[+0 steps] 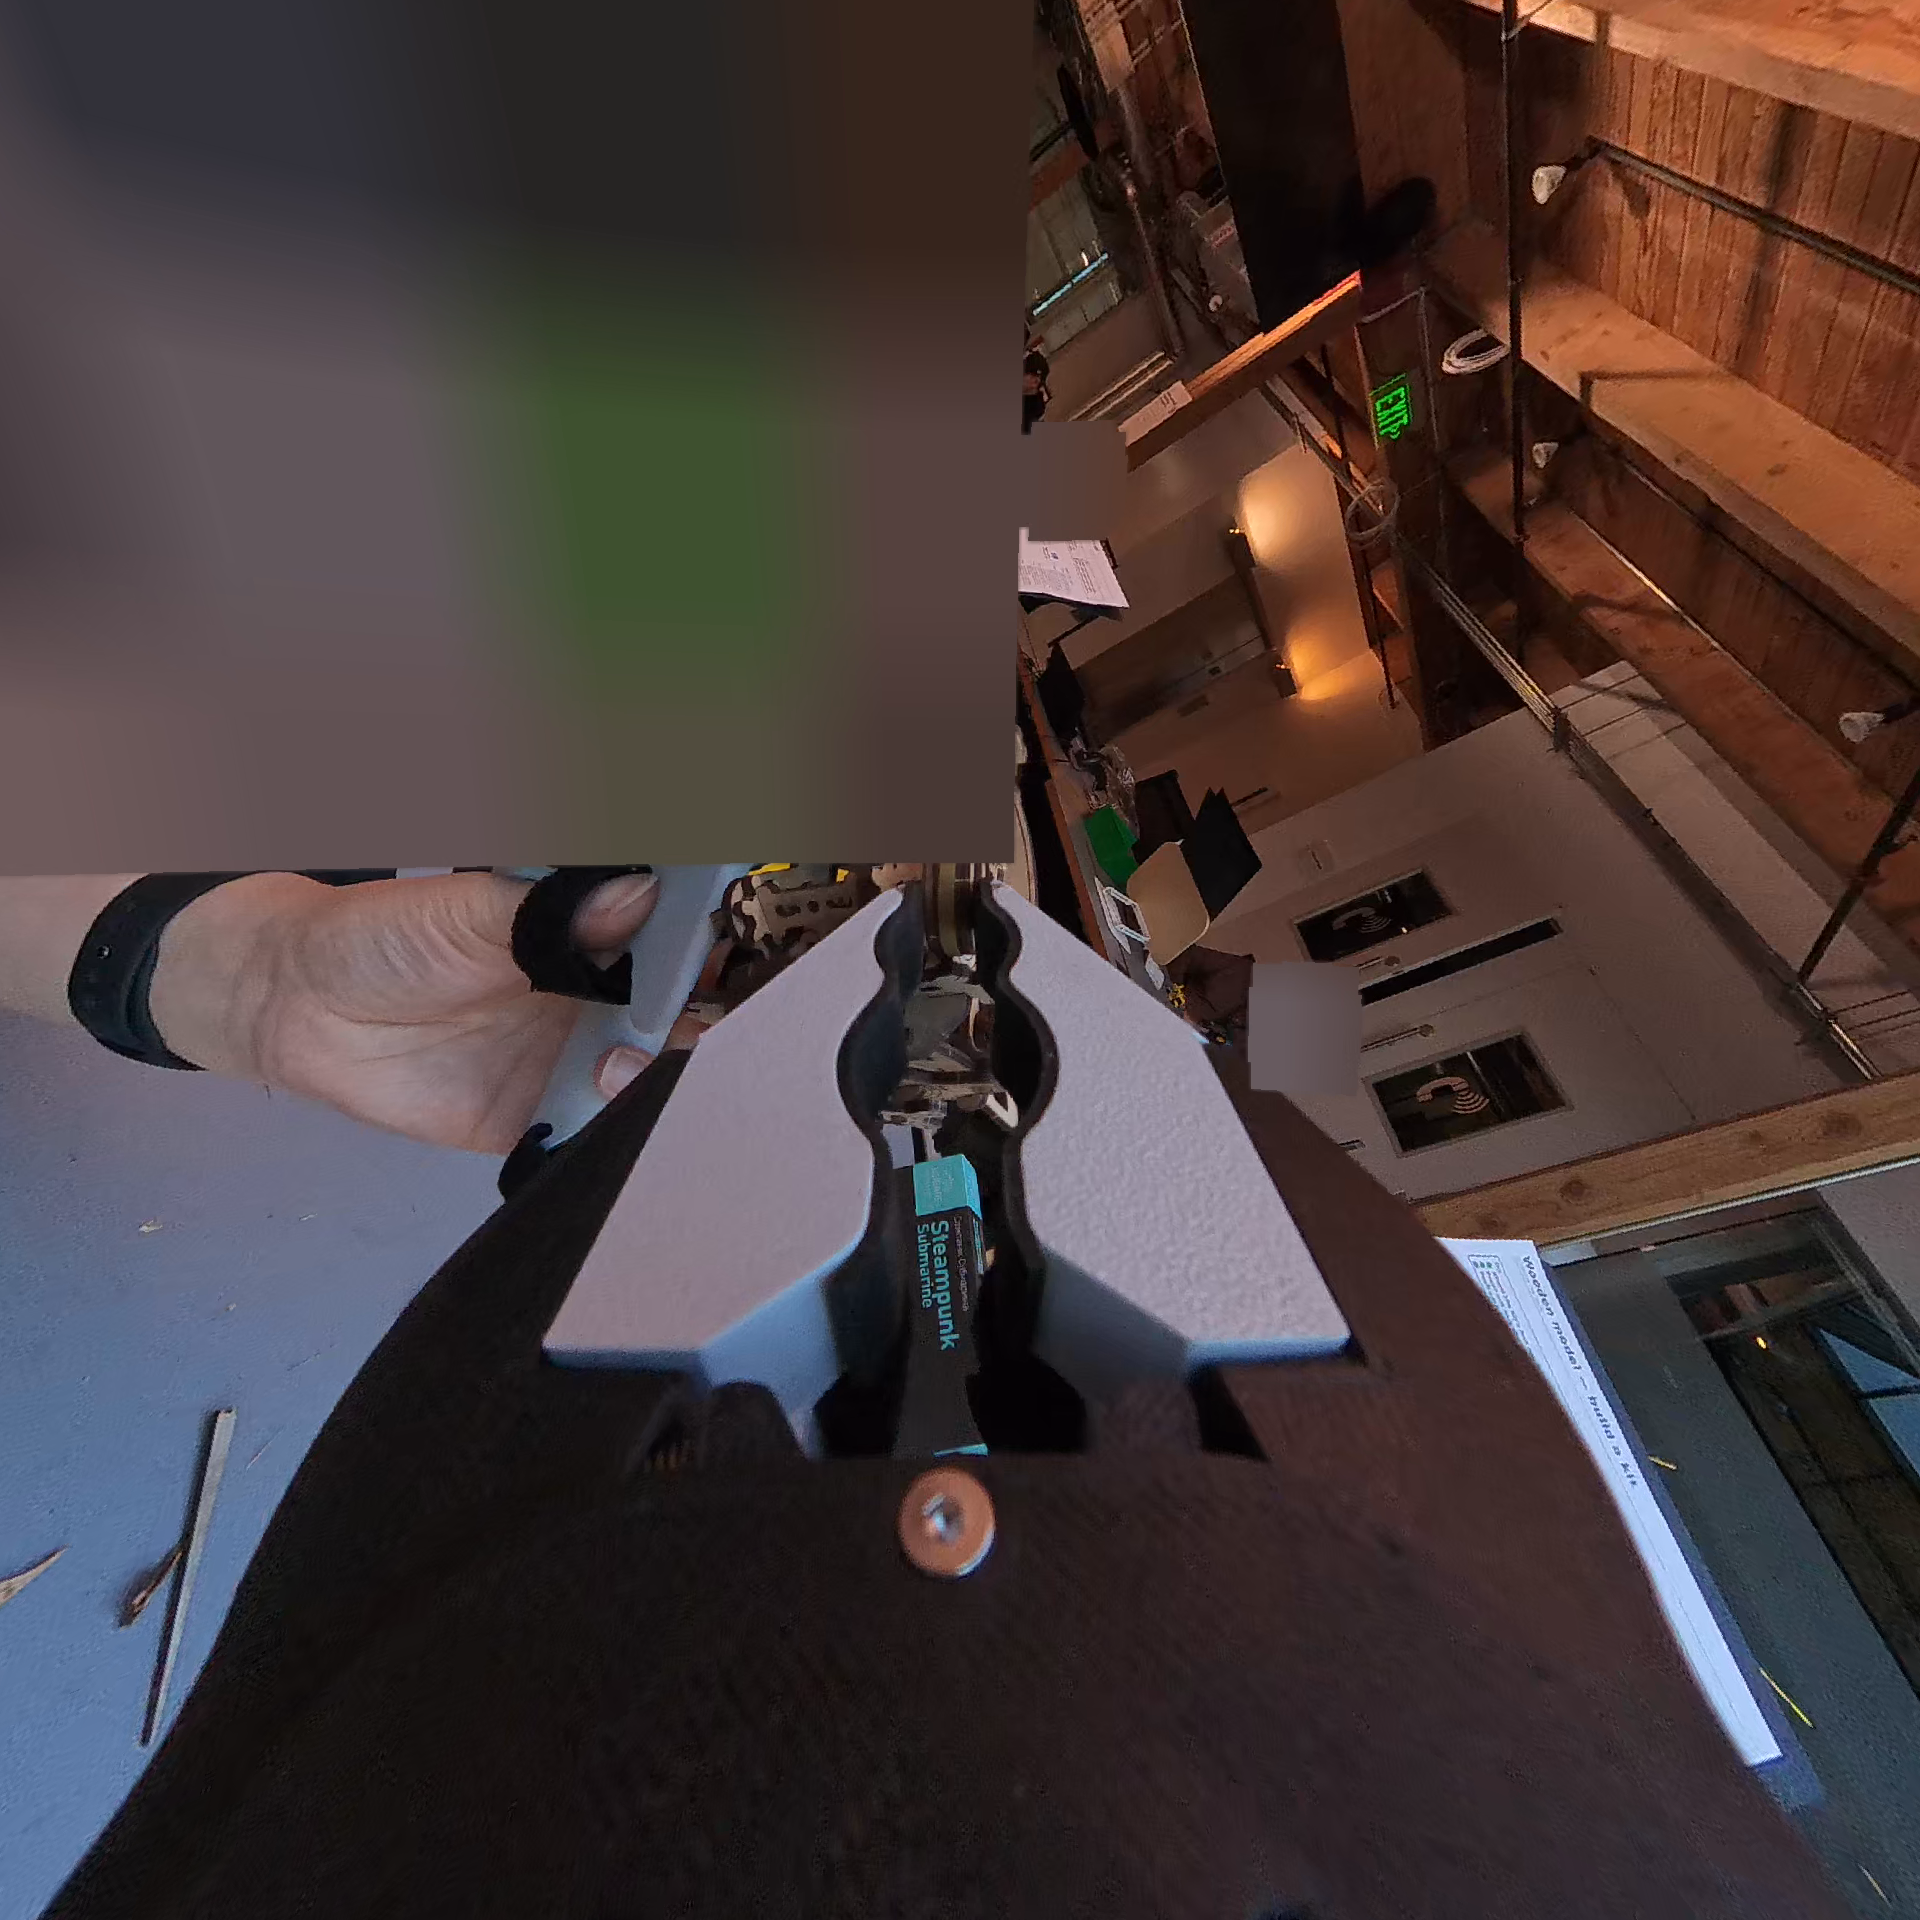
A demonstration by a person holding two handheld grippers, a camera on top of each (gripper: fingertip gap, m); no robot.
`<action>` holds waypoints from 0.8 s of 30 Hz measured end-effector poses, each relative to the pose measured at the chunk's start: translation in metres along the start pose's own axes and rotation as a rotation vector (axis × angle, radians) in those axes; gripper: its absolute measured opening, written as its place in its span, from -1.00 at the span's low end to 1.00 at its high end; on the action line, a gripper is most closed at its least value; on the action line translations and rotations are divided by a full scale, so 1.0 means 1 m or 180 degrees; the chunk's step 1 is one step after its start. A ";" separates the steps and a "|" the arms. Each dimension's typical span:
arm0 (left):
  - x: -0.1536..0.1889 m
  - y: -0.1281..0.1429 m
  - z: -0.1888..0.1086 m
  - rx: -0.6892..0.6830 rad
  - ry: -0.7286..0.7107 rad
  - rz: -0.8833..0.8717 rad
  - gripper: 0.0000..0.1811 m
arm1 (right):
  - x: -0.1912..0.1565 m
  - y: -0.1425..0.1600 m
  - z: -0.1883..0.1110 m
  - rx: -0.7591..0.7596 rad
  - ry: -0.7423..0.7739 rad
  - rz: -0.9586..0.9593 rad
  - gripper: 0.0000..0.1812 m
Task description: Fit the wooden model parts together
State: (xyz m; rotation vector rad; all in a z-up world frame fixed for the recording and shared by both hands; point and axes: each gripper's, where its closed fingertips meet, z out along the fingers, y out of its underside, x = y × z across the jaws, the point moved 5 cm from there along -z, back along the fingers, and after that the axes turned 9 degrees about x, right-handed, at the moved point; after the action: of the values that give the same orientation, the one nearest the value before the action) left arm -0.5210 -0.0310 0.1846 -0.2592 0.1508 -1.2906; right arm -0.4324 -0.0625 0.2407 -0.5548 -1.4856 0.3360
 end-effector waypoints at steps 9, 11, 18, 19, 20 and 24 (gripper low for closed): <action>0.004 0.003 0.003 -0.0054 0.0011 -0.0359 -0.29 | -0.003 -0.003 -0.004 0.0164 0.0038 -0.0353 -0.90; 0.005 0.004 0.004 -0.0070 0.0005 -0.0435 -0.29 | -0.004 -0.004 -0.006 0.0222 0.0042 -0.0496 -0.90; 0.006 0.008 0.005 -0.0132 0.0017 -0.0802 -0.30 | -0.005 -0.004 -0.009 0.0348 0.0044 -0.0735 -0.91; 0.006 0.009 0.005 -0.0148 0.0009 -0.0820 -0.29 | -0.005 -0.004 -0.009 0.0356 0.0037 -0.0768 -0.91; 0.006 0.010 0.005 -0.0163 0.0007 -0.0833 -0.29 | -0.005 -0.003 -0.010 0.0366 0.0029 -0.0818 -0.91; 0.006 0.013 0.006 -0.0216 -0.0004 -0.0941 -0.30 | -0.006 -0.002 -0.013 0.0406 -0.0004 -0.0981 -0.90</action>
State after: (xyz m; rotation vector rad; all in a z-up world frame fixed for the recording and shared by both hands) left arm -0.5060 -0.0329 0.1867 -0.3499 0.1594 -1.5804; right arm -0.4207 -0.0695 0.2365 -0.2186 -1.5127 0.1873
